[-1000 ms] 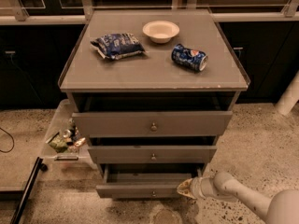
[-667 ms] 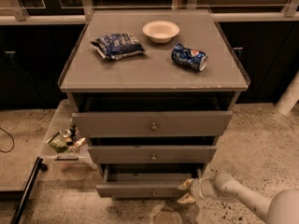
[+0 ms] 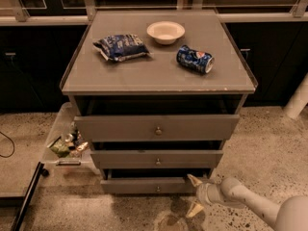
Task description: Close bottom drawer
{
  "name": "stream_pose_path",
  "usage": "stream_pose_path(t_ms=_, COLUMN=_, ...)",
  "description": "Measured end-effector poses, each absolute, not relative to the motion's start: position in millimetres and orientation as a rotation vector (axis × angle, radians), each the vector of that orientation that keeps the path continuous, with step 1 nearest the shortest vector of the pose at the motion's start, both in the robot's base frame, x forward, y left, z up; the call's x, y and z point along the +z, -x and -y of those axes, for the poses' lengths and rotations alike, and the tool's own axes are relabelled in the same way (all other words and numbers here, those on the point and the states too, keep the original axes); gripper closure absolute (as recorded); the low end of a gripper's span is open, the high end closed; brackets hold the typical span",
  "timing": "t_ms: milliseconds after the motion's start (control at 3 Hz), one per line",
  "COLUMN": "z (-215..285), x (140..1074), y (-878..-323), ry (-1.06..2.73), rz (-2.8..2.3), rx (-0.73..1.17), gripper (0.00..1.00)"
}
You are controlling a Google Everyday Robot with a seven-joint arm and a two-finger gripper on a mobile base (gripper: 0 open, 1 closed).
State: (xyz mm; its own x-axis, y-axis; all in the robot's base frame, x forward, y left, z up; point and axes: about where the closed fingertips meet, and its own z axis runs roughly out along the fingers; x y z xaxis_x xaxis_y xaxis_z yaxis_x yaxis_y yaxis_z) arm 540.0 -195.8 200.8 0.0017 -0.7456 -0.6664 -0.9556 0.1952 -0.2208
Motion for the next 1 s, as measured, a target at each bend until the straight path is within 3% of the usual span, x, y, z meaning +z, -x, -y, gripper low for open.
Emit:
stream_pose_path(t_ms=333, z=191.7, x=201.7, y=-537.4, ry=1.602, rz=-1.781, rx=0.393, gripper=0.15)
stream_pose_path(t_ms=1000, z=187.2, x=209.1, y=-536.0, ry=1.602, rz=-1.739, rx=0.422, gripper=0.63)
